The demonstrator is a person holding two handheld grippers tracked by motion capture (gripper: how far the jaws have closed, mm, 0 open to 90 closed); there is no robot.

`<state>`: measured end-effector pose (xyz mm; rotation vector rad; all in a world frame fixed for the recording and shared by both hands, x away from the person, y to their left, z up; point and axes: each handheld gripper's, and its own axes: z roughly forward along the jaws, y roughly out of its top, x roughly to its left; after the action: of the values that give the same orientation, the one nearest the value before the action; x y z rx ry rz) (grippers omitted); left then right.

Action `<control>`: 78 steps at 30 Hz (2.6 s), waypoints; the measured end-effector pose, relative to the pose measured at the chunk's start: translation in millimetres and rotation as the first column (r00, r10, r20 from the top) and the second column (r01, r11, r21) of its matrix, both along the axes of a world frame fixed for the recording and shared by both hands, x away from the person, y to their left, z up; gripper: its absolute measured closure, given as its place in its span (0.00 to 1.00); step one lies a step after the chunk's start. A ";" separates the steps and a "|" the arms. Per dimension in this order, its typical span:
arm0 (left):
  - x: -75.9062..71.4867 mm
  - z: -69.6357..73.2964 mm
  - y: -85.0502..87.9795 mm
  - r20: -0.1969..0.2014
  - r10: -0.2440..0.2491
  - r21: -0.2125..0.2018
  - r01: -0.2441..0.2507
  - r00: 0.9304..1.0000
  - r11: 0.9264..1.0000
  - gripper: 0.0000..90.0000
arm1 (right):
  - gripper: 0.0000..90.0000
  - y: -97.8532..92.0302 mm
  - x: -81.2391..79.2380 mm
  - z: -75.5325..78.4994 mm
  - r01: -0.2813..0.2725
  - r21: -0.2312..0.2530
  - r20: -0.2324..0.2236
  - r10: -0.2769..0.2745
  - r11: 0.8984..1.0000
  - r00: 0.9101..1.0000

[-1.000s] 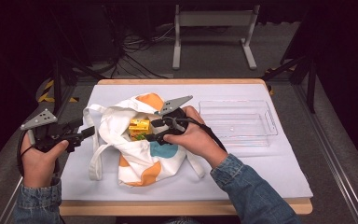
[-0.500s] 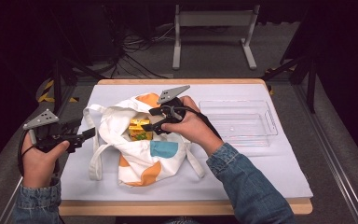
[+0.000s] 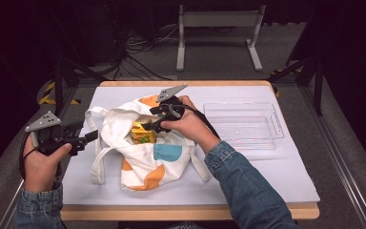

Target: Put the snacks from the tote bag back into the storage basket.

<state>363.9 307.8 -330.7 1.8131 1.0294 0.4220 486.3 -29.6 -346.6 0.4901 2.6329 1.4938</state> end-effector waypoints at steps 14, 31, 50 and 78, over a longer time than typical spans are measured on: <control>1.1 -1.1 -0.3 -0.001 -0.009 -0.002 0.009 1.000 1.000 0.27 | 0.27 20.0 0.8 -24.4 -0.047 -0.040 -0.003 0.047 0.998 0.999; 1.3 -1.3 -0.2 -0.001 -0.009 0.001 0.009 1.000 1.000 0.27 | 0.33 22.4 -3.1 -39.5 -0.029 -0.037 0.042 0.031 0.999 0.999; 1.5 -1.6 1.1 0.000 -0.007 0.003 0.007 1.000 1.000 0.27 | 0.54 17.5 -4.1 -43.5 -0.057 -0.083 0.071 0.063 0.995 0.996; 2.0 -2.2 1.3 -0.006 -0.005 -0.002 0.005 1.000 1.000 0.27 | 0.56 6.7 -14.2 5.9 -0.088 -0.036 0.136 0.092 0.995 0.986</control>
<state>366.0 309.1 -332.9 1.8156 1.0291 0.4122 472.2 -22.8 -340.8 0.2588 2.5976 1.4529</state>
